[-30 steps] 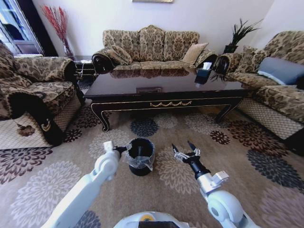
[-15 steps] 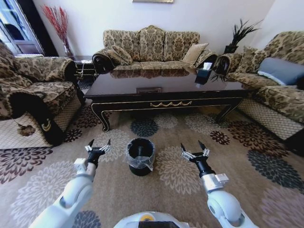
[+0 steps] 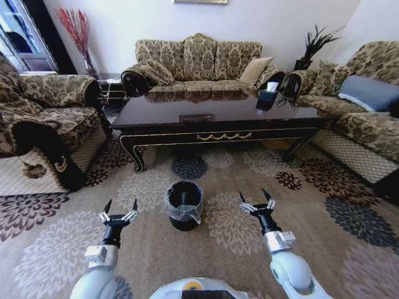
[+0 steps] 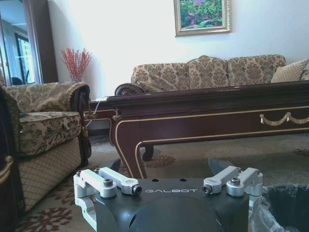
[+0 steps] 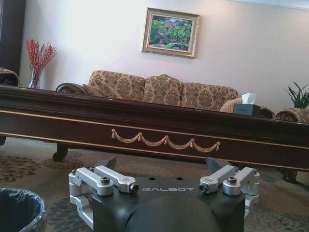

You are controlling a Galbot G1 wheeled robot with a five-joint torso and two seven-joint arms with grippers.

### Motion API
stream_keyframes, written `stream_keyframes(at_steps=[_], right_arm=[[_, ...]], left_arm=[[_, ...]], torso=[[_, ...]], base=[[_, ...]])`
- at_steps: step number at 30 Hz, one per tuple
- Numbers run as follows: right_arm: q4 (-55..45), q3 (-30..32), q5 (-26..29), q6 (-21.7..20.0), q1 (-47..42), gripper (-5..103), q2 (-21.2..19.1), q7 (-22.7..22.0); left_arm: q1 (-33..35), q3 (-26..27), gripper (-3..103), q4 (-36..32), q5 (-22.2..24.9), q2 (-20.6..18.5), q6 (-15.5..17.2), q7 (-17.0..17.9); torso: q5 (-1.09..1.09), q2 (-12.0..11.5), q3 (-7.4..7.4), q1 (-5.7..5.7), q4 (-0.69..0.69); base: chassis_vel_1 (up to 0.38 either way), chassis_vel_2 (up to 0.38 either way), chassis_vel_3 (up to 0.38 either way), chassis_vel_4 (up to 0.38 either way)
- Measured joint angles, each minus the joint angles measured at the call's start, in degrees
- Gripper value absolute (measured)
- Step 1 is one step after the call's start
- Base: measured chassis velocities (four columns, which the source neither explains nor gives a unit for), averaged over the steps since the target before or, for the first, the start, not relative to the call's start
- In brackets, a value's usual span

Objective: Move to the front of the table and pick up the trash from the floor, then place it into the trash bin.

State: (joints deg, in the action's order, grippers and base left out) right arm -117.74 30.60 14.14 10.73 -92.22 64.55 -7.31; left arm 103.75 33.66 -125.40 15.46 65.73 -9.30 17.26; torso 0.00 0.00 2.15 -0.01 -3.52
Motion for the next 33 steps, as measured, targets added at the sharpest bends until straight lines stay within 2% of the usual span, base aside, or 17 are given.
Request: stream_keyframes(at_steps=[33], right_arm=[[-0.12, 0.26, 0.36, -0.51, -0.1, 100, -0.14, 0.31]], left_arm=[[-0.28, 0.48, 100, -0.31, 0.94, -0.36, 1.12, 0.76]], torso=[[0.0, 0.0, 0.01, 0.01, -0.01]], base=[[0.001, 0.0, 0.0, 0.002]])
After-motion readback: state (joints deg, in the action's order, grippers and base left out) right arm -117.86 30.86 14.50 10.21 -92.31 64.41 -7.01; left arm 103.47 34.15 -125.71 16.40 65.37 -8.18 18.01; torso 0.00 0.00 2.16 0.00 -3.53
